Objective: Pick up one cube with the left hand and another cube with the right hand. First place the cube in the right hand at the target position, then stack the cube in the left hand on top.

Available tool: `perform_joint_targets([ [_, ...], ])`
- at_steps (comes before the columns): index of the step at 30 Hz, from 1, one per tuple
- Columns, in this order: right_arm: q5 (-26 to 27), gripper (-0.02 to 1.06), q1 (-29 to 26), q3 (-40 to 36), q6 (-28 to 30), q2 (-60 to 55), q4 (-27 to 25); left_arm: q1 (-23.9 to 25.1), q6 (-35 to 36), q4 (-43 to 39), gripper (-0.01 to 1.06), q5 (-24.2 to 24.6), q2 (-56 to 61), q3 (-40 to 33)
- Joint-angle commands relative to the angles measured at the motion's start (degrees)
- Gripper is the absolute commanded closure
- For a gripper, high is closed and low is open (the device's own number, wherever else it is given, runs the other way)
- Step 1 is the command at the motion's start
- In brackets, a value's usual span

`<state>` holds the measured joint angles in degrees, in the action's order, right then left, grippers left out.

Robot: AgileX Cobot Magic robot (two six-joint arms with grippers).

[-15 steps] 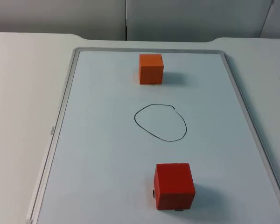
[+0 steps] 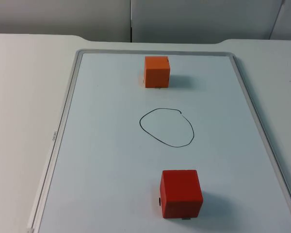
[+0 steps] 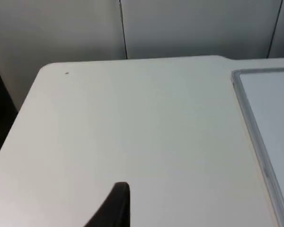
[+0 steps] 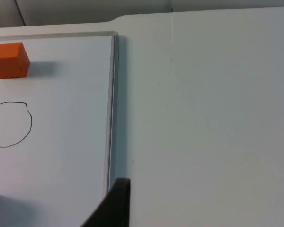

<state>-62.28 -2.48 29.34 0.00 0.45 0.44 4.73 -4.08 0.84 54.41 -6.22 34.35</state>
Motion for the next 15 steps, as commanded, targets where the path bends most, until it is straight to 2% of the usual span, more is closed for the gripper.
perform_joint_targets([
  [1, 0.4, 0.00, -0.4, -0.2, 0.0, -0.4, 0.2, -0.3, 0.0, 0.9, 0.00, -5.6, -3.8, 1.9],
  [5, 0.4, 0.00, -0.4, -0.2, 0.0, -0.4, 0.2, -0.3, 0.0, 1.7, 0.00, -13.2, -13.7, 7.3],
  [15, 0.4, 0.00, -0.4, -0.2, 0.0, -0.4, 0.2, -0.3, 0.0, 2.0, 0.01, -22.4, -35.2, 21.3],
])
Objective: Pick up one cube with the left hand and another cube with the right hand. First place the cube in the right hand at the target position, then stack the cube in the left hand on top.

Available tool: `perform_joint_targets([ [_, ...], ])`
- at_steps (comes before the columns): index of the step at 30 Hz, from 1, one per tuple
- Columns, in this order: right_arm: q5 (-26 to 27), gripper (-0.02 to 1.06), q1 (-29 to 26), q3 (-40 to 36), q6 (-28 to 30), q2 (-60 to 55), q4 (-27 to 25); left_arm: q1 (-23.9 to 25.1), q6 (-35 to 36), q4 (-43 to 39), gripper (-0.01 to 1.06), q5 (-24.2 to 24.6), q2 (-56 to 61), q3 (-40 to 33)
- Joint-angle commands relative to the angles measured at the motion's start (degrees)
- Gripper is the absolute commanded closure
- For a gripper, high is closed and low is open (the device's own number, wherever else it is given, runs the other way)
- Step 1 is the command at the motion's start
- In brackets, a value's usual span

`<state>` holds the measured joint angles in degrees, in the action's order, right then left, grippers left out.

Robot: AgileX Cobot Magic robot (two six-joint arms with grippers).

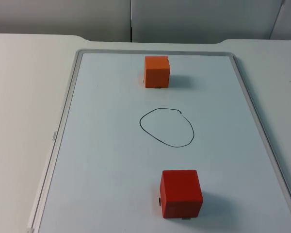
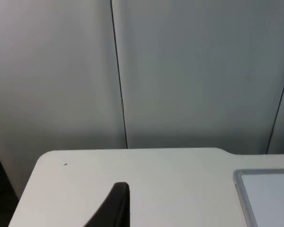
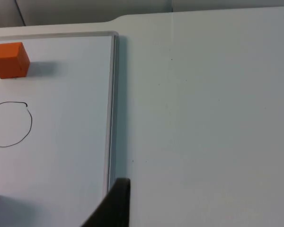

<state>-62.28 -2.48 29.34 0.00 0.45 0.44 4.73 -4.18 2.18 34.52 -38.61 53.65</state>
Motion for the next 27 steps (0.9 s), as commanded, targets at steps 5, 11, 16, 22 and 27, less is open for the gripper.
perform_joint_targets([
  [5, 0.4, 0.00, -0.4, -0.2, 0.0, -0.4, 0.2, -0.3, -3.2, 5.1, 0.01, -3.8, -13.2, 10.0],
  [11, 0.4, 0.00, -0.4, -0.2, 0.0, -0.4, 0.2, -0.5, -18.4, 23.5, 0.01, -3.6, -25.4, 17.8],
  [16, 0.4, 0.00, -0.4, -0.2, 0.0, -0.4, 0.2, -6.3, -28.1, 34.9, 0.01, -3.1, -35.8, 23.6],
  [22, 0.4, 0.00, -0.4, -0.2, 0.0, -0.4, 0.2, -17.4, -28.4, 32.7, 0.01, -3.1, -48.8, 31.4],
  [27, 0.4, 0.00, -0.4, -0.2, 0.0, -0.4, 0.2, -23.4, -22.7, 29.0, 0.01, -0.7, -60.5, 37.7],
])
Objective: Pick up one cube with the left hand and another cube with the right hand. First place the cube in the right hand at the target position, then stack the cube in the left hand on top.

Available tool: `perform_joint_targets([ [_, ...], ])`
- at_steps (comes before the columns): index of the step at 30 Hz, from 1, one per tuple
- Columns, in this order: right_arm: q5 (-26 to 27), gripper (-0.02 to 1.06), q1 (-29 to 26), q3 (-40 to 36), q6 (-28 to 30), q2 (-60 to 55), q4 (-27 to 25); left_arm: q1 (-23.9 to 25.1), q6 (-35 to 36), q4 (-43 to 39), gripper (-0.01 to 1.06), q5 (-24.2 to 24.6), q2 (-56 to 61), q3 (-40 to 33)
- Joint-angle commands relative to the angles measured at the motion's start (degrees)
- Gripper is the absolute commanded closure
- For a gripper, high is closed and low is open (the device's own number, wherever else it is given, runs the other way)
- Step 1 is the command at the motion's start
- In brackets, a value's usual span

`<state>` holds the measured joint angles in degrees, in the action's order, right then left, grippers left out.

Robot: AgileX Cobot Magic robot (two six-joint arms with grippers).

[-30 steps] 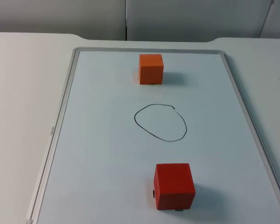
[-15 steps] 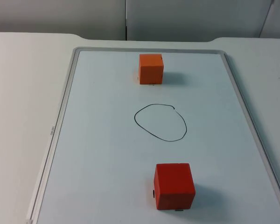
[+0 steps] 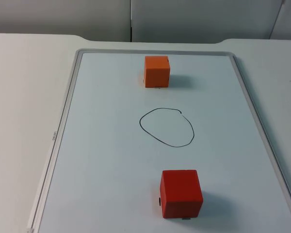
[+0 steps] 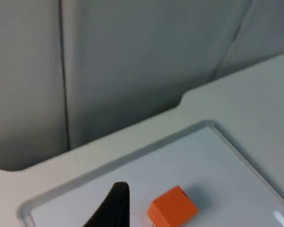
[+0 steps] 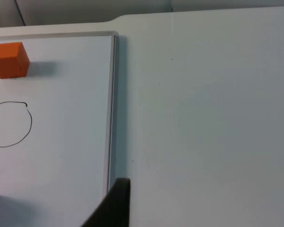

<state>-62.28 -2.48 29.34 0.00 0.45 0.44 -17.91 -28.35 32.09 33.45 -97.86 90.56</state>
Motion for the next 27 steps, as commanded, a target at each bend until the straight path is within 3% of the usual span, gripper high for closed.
perform_joint_targets([
  [1, 0.4, 0.00, -0.4, -0.2, 0.0, -0.4, 0.2, -1.9, 3.8, -2.1, 0.01, 2.2, -4.2, 2.5],
  [9, 0.4, 0.00, -0.4, -0.2, 0.0, -0.4, 0.2, -9.2, 13.5, -13.9, 0.01, 13.3, -20.8, 16.3],
  [11, 0.4, 0.00, -0.4, -0.2, 0.0, -0.4, 0.2, -11.3, 17.2, -19.5, 0.01, 18.1, -26.2, 22.1],
  [16, 0.4, 0.00, -0.4, -0.2, 0.0, -0.4, 0.2, -12.0, 22.5, -21.3, 0.01, 23.4, -33.6, 31.1],
  [22, 0.4, 0.00, -0.4, -0.2, 0.0, -0.4, 0.2, -12.0, 32.6, -23.0, 0.01, 24.9, -40.2, 38.6],
  [27, 0.4, 0.00, -0.4, -0.2, 0.0, -0.4, 0.2, -12.0, 36.9, -22.9, 0.01, 24.8, -44.1, 42.6],
])
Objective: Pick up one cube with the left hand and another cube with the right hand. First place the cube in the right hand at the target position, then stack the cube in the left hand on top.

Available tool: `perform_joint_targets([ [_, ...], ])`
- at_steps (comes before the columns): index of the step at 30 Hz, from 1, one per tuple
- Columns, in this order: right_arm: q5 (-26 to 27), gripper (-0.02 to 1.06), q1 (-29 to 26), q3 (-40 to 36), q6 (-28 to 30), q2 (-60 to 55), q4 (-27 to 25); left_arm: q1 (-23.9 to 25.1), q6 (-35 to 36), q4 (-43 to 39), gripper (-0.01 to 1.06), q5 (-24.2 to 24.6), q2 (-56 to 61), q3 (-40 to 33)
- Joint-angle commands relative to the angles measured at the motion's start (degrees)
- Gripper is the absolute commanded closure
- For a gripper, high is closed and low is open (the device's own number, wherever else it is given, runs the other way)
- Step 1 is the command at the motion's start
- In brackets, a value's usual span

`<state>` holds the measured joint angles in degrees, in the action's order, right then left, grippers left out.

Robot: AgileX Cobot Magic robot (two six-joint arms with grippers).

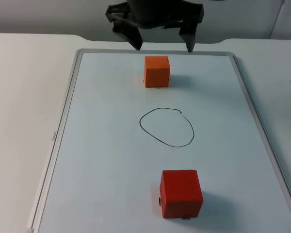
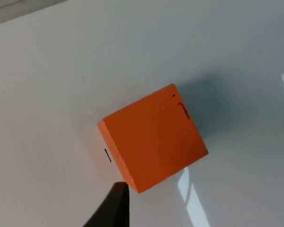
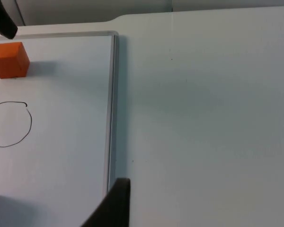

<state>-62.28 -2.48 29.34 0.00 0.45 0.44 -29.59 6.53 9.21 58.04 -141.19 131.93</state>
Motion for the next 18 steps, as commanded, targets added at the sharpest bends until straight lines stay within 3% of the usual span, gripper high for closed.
perform_joint_targets([
  [1, 0.4, 0.00, -0.4, -0.2, 0.0, -0.4, 0.2, -0.3, 3.0, -0.3, 0.01, 0.2, -1.4, 1.9],
  [18, 0.4, 0.00, -0.4, -0.2, 0.0, -0.4, 0.2, -0.3, 7.6, -2.9, 0.01, -8.9, -5.1, 2.3],
])
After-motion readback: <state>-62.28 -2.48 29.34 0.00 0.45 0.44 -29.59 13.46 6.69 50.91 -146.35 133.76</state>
